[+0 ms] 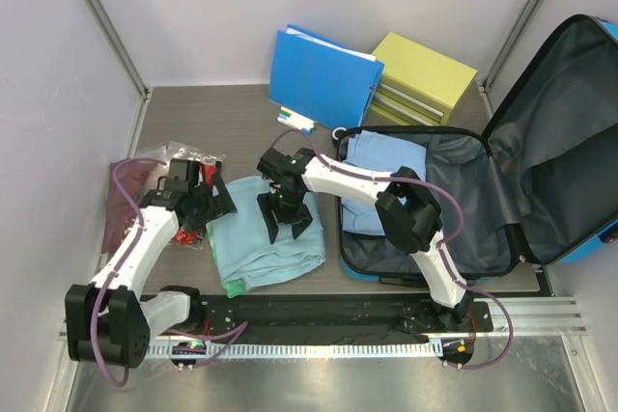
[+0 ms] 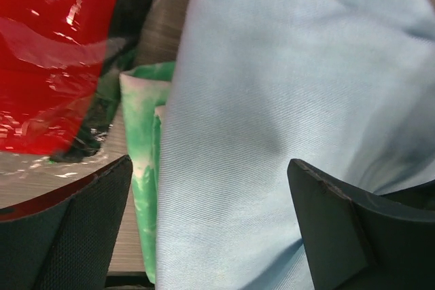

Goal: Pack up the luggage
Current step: Move the household item to the center of the board.

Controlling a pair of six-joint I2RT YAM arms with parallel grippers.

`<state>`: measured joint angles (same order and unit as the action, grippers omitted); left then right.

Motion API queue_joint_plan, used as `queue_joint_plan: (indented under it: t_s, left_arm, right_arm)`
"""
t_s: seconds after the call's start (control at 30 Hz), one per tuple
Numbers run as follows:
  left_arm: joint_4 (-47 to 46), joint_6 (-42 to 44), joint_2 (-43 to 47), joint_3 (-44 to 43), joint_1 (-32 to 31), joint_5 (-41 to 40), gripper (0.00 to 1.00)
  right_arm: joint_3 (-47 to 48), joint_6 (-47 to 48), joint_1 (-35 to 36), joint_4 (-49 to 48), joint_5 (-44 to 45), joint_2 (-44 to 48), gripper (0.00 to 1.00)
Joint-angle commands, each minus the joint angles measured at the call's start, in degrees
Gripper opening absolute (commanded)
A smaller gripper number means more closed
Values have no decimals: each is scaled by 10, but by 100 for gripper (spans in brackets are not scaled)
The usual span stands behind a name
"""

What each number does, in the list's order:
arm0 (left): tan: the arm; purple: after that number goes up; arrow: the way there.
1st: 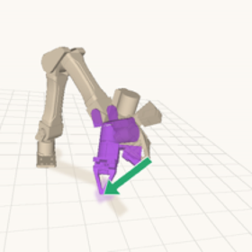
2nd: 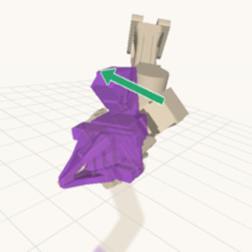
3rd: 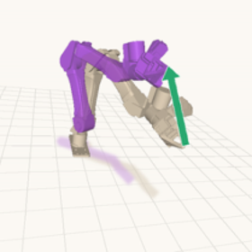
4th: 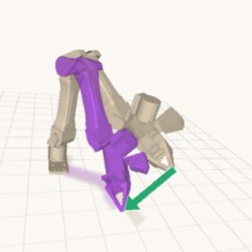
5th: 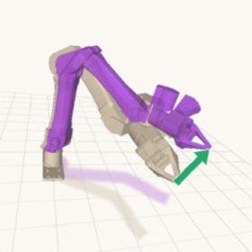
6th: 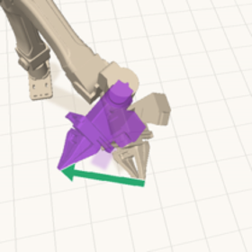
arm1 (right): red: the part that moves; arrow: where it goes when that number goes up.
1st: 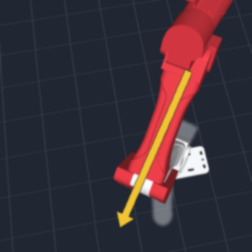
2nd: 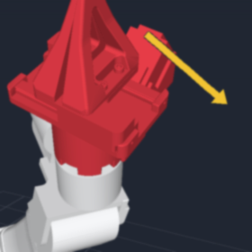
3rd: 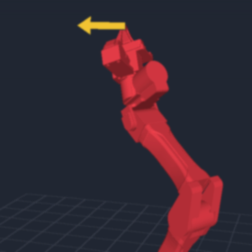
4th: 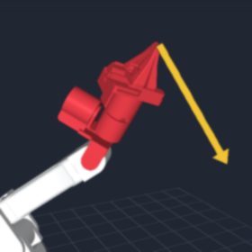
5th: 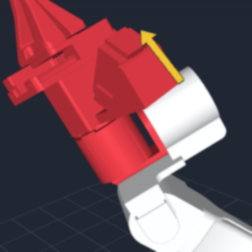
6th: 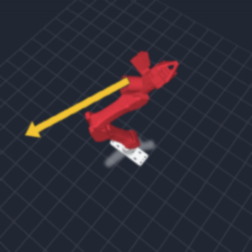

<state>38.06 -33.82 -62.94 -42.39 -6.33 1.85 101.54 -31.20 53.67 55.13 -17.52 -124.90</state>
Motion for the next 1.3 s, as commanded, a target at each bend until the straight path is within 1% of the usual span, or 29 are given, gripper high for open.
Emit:
queue_joint_plan:
  t_s: [0.0, 0.03, 0.1, 0.13, 0.3, 0.33, 0.4, 0.47, 0.53, 0.67, 0.73, 0.77, 0.87, 0.93, 1.0, 1.07, 1.1, 1.17, 1.2, 1.27]
  left_arm:
    - [-14, -39, -34, 27, -2, 41, 93]
    - [-36, -52, -42, 34, -2, 51, 88]
    - [-61, -68, -68, 51, -2, 85, 83]
    - [-84, -77, -77, 55, -4, 97, 77]
    - [-148, -92, -146, 64, -19, 114, 71]
    - [-176, -96, -160, 61, -23, 118, 68]
    - [-196, -99, -200, 39, -32, 115, 65]
    - [-212, -95, -227, 2, -34, 106, 64]
    - [-223, -90, -276, -27, -35, 98, 64]
    - [-224, -78, -350, -126, -34, 94, 63]
    - [-222, -77, -382, -155, -34, 87, 64]
    - [-220, -75, -391, -182, -34, 77, 65]
    - [-205, -68, -415, -226, -34, 67, 68]
    - [-191, -58, -418, -242, -33, 59, 71]
    - [-179, -48, -416, -258, -33, 40, 74]
    - [-171, -35, -410, -268, -30, 33, 77]
    - [-169, -33, -409, -270, -23, 35, 80]
    - [-163, -27, -404, -277, -17, 38, 83]
    - [-157, -23, -396, -280, -11, 38, 86]
    - [-152, -13, -385, -285, -9, 37, 88]
  right_arm:
    - [-4, 71, -38, -165, 220, -72, 69]
    - [-3, 70, -37, -163, 220, -72, 69]
    - [-1, 72, -40, -160, 226, -72, 69]
    - [-1, 72, -40, -158, 228, -71, 69]
    - [-11, 59, -46, -158, 227, -65, 69]
    - [-12, 55, -48, -158, 224, -66, 69]
    - [-6, 51, -50, -158, 212, -74, 69]
    - [7, 47, -52, -158, 210, -80, 69]
    - [29, 44, -54, -158, 206, -94, 69]
    - [80, 44, -66, -153, 203, -125, 70]
    - [116, 44, -69, -143, 200, -143, 70]
    - [127, 46, -72, -139, 198, -148, 70]
    - [168, 55, -76, -125, 191, -155, 70]
    - [189, 62, -76, -111, 190, -149, 71]
    - [192, 59, -80, -104, 195, -124, 72]
    - [183, 51, -85, -93, 203, -95, 72]
    - [175, 41, -89, -91, 207, -62, 73]
    - [134, 32, -108, -85, 217, -27, 74]
    - [117, 26, -115, -86, 221, 9, 75]
    - [75, 18, -137, -86, 223, 38, 75]
